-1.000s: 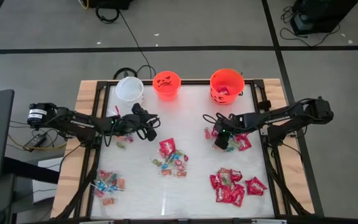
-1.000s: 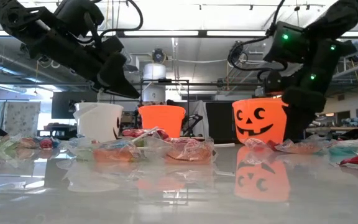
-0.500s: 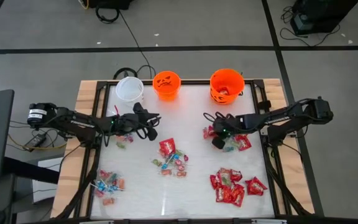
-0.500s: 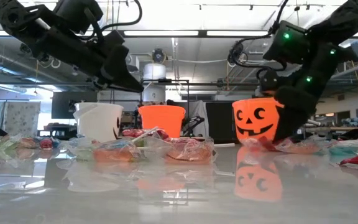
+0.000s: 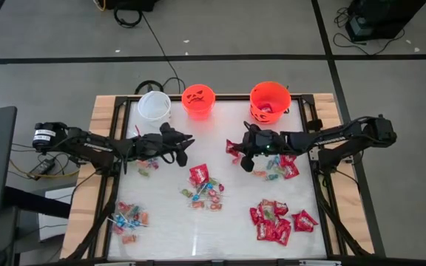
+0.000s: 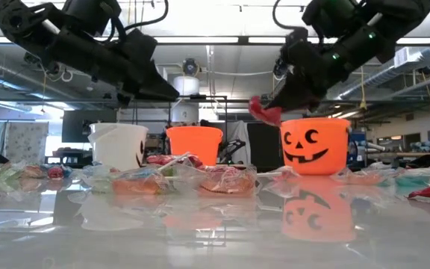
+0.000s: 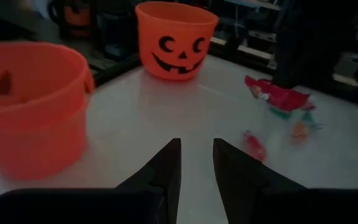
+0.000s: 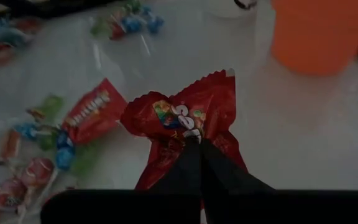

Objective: Sort candy by brand, put in halloween buckets
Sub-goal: Put the red candy into the right orange bucket

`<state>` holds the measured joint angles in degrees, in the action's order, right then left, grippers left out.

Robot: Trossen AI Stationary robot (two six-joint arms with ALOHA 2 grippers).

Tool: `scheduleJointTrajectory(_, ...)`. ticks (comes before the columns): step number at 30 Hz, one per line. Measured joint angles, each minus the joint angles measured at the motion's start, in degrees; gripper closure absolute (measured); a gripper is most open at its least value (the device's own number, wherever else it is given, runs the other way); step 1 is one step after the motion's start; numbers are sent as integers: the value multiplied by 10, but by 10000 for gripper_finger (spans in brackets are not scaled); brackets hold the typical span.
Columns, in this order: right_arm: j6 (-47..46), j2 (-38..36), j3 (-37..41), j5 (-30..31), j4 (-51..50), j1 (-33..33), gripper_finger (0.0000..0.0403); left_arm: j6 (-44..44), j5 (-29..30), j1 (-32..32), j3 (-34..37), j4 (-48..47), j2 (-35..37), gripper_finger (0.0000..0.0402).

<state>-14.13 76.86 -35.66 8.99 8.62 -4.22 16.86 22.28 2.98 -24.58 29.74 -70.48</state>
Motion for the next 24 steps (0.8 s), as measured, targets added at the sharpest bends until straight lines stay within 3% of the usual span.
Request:
scheduleJointTrajectory(6, -1, 14, -1, 5, 34, 11, 401, 30, -36, 0, 0, 10, -1, 261)
scheduleJointTrajectory(13, -7, 121, -7, 54, 111, 44, 401, 47, -139, -1, 0, 90, -73, 218)
scheduleJointTrajectory(24, 33, 192, -85, 121, 111, 51, 401, 94, -136, 12, 0, 177, -155, 219)
